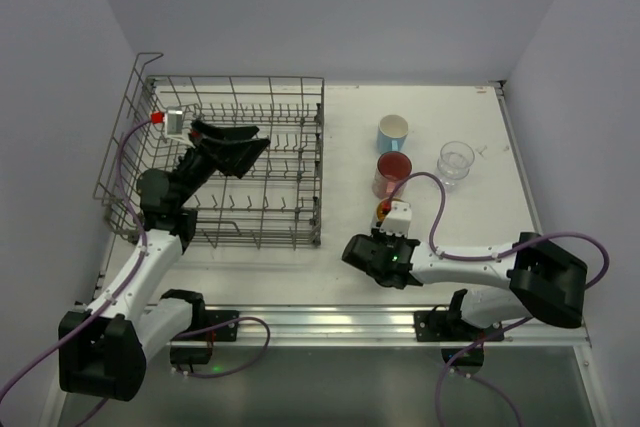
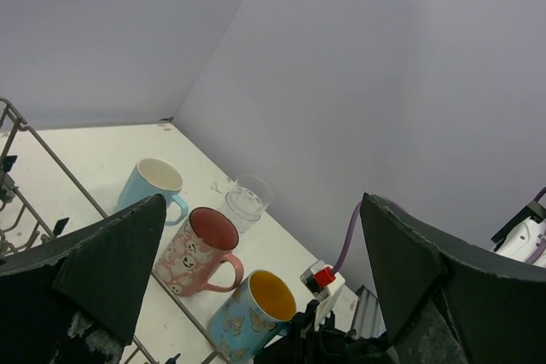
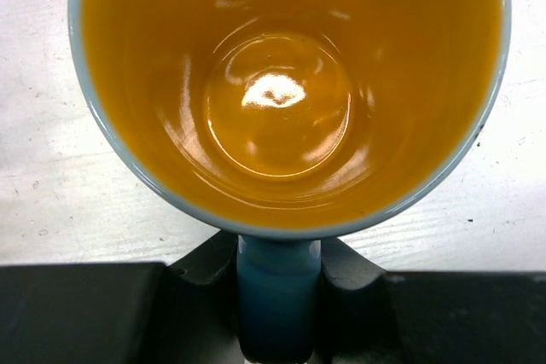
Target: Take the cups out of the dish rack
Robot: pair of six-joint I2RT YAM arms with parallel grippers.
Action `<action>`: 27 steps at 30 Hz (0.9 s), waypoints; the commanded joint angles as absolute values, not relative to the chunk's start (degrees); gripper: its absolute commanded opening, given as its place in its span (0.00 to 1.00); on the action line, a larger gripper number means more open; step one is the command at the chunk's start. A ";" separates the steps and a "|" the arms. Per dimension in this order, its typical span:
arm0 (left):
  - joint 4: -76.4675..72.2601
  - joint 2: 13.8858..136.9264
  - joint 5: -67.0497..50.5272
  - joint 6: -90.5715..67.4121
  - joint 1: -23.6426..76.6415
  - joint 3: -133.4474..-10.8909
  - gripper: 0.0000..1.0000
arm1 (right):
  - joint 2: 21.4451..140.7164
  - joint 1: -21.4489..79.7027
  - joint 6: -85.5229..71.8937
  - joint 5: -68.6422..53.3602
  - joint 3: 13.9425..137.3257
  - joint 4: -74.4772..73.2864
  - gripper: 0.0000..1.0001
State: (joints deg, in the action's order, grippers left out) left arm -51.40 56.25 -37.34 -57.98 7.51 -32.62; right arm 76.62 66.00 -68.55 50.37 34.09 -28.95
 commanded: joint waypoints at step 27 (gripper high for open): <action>-34.08 55.46 -37.89 -47.50 6.42 -35.41 1.00 | 63.03 75.32 -74.99 55.11 48.52 -52.13 0.99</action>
